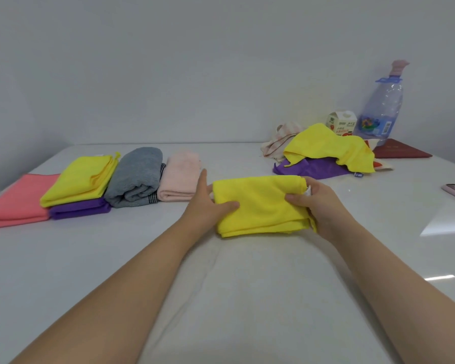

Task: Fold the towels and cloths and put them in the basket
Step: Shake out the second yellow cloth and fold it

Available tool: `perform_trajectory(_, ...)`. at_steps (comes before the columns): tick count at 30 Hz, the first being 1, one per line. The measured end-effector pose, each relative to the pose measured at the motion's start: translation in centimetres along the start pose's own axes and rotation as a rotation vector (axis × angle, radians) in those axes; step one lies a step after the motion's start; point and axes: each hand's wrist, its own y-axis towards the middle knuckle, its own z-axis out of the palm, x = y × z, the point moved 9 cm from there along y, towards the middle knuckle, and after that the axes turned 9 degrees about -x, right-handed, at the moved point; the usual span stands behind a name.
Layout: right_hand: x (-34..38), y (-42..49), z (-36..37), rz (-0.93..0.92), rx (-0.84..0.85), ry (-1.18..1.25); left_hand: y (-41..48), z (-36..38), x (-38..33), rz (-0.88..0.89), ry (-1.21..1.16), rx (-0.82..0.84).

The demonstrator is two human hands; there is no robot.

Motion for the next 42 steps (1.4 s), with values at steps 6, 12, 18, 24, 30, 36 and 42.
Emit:
perform_trajectory(6, -1.1, -0.6, 1.4, 0.209, 0.153, 0.328, -0.8, 1.2, 0.3, -0.120, -0.302, 0.099)
perform_trajectory(12, -3.0, -2.8, 3.2, 0.435, 0.191, 0.407, -0.6, 0.1, -0.1, -0.059, -0.311, 0.013)
perform_trajectory(18, -1.8, -4.3, 6.5, 0.405, 0.259, 0.257, -0.9, -2.3, -0.6, -0.089, -0.358, -0.134)
perform_trajectory(24, 0.3, -4.1, 12.3, 0.368, 0.305, 0.309, 0.3, -9.7, -4.4, 0.149, -0.130, -0.245)
perform_trajectory(30, 2.8, -3.5, 19.5, 0.349, 0.312, 0.412, 0.2, -22.3, -6.6, 0.496, 0.449, -0.593)
perform_trajectory(36, 6.3, -1.0, 24.9, 0.240, 0.226, 0.463, 0.3, -28.6, -1.0, 0.514, 0.729, -0.717)
perform_trajectory(42, 12.9, 0.5, 30.7, -0.358, -0.028, -0.092, 1.7, -30.2, 1.9, 0.289, 0.359, -0.740)
